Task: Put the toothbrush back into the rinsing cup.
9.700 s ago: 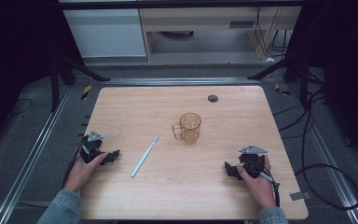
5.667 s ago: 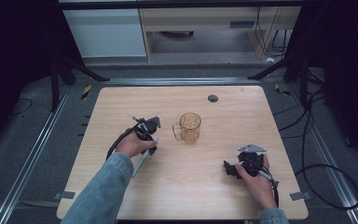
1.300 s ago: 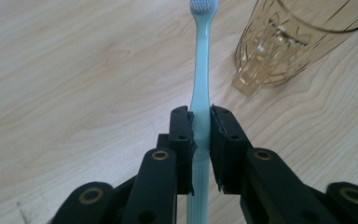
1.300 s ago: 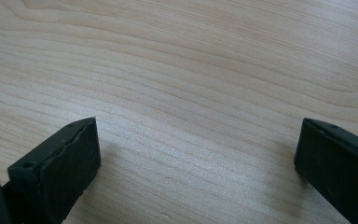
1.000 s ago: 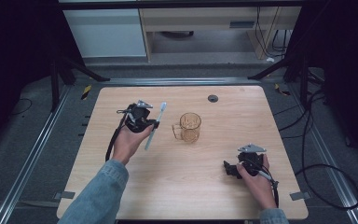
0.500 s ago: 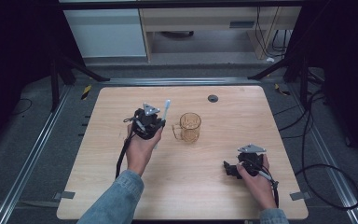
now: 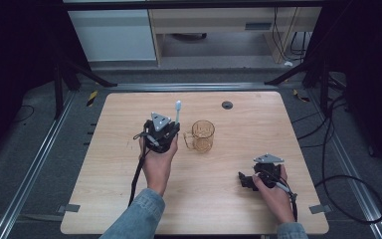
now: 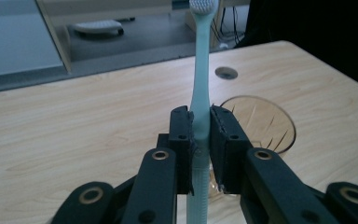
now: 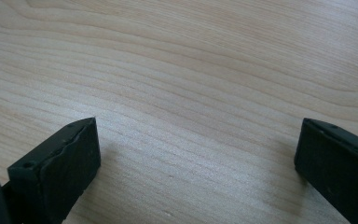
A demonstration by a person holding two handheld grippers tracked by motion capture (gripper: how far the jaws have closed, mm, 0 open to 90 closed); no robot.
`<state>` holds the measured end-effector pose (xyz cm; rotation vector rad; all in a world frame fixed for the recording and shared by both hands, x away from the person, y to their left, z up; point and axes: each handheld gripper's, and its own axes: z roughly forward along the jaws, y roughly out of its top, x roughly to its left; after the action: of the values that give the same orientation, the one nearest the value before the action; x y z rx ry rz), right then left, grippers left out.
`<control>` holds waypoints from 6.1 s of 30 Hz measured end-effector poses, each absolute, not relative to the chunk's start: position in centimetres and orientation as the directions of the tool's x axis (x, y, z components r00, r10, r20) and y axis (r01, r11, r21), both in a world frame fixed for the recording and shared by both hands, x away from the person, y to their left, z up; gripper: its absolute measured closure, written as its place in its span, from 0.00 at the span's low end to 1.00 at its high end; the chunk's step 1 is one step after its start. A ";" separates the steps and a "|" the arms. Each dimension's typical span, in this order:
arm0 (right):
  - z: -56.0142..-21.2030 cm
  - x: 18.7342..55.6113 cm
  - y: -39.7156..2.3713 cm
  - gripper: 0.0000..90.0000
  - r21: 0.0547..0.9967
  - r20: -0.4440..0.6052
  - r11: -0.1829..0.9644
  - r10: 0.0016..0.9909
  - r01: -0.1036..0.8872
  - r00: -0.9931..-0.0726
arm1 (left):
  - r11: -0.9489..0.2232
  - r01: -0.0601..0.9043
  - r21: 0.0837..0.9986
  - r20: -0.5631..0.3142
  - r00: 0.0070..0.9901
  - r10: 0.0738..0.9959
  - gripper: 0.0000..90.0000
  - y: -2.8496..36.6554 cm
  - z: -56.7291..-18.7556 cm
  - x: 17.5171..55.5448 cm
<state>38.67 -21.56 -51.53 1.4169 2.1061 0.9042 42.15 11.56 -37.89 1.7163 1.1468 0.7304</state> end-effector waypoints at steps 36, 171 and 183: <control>-51.5 38.6 -21.5 0.01 0.726 -0.003 0.269 0.922 0.633 -0.388 | -0.008 0.158 0.987 -0.048 0.348 0.936 0.88 10.0 -36.6 40.8; -51.5 38.5 -21.5 0.01 0.727 -0.003 0.279 0.915 0.627 -0.404 | 0.023 0.061 0.998 -0.042 0.327 0.944 0.87 8.3 -47.8 43.9; -51.5 38.5 -21.5 0.01 0.727 -0.003 0.279 0.915 0.627 -0.403 | 0.003 0.078 0.997 -0.028 0.321 0.947 0.87 8.2 -48.4 43.9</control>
<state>38.54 -21.46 -51.53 1.3876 2.1314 0.9162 43.89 8.17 -48.37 1.3908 1.0242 0.9156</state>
